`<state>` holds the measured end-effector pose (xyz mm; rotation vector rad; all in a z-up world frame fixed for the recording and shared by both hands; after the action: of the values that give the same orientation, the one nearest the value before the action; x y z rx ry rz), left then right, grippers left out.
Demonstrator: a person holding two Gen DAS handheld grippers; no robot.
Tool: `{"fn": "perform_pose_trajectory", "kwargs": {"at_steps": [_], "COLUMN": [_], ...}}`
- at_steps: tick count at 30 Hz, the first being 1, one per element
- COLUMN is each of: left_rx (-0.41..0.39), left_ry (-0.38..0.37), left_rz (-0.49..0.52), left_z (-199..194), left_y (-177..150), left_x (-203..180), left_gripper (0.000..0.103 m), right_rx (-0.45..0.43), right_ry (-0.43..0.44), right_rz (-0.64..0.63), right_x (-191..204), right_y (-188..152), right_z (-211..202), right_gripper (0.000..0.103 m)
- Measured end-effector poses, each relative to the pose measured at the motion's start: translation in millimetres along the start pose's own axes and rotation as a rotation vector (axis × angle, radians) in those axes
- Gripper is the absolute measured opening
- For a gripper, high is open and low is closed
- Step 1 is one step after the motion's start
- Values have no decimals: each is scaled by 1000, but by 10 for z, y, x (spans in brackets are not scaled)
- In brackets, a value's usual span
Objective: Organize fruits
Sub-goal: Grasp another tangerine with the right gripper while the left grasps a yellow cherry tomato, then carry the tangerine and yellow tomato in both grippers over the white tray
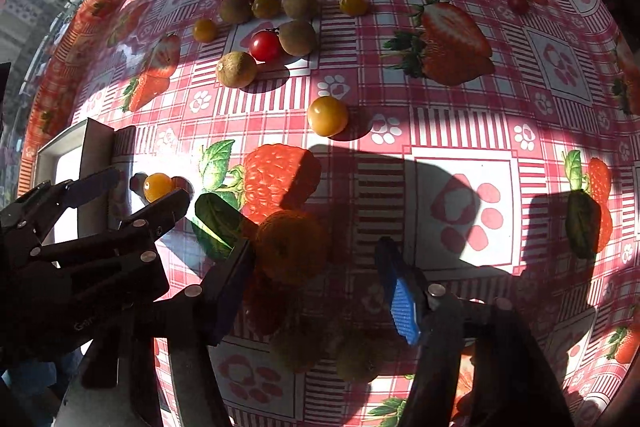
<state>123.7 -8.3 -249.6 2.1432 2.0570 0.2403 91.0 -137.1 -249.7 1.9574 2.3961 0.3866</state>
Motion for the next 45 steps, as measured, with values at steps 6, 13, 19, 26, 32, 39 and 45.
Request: {"fn": "perform_pose_trajectory", "kwargs": {"at_steps": [6, 13, 19, 26, 32, 39, 45], "left_rx": [4, 1, -19, -55, -70, -86, -103], "left_ry": [-53, -100, -129, -129, -116, -95, -67], "left_rz": [-13, 1, -10, -17, -59, -111, -155], "left_z": [-2, -81, -276, -526, -684, -817, -897], "left_y": [-8, -63, -74, -100, -159, -248, -337], "left_x": [-135, -311, -255, -81, 201, 511, 823], "left_gripper": [53, 24, 24, 24, 24, 24, 24], "right_rx": [-10, -28, -37, -46, -48, -48, -53], "right_ry": [37, 79, 84, 98, 110, 119, 133], "right_rz": [-15, 58, 74, 69, 62, 26, -27], "right_x": [78, 22, -23, 34, 135, 365, 690], "right_y": [25, 34, -9, -52, -88, -57, 31], "right_z": [7, -16, -98, -209, -299, -352, -388], "right_gripper": [39, 39, 39, 40, 40, 40, 40]}}
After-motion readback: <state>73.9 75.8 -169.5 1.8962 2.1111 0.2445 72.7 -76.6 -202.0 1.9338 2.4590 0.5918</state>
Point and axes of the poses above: each gripper's, at about its wrist camera, not at the fingertips, and z roughly the way its jaws point, x to its left, y to its top, the point moved 9 cm from there along z, roughly the way its jaws point, and after that the axes turned 11 degrees about -z, right-handed, at the moved point
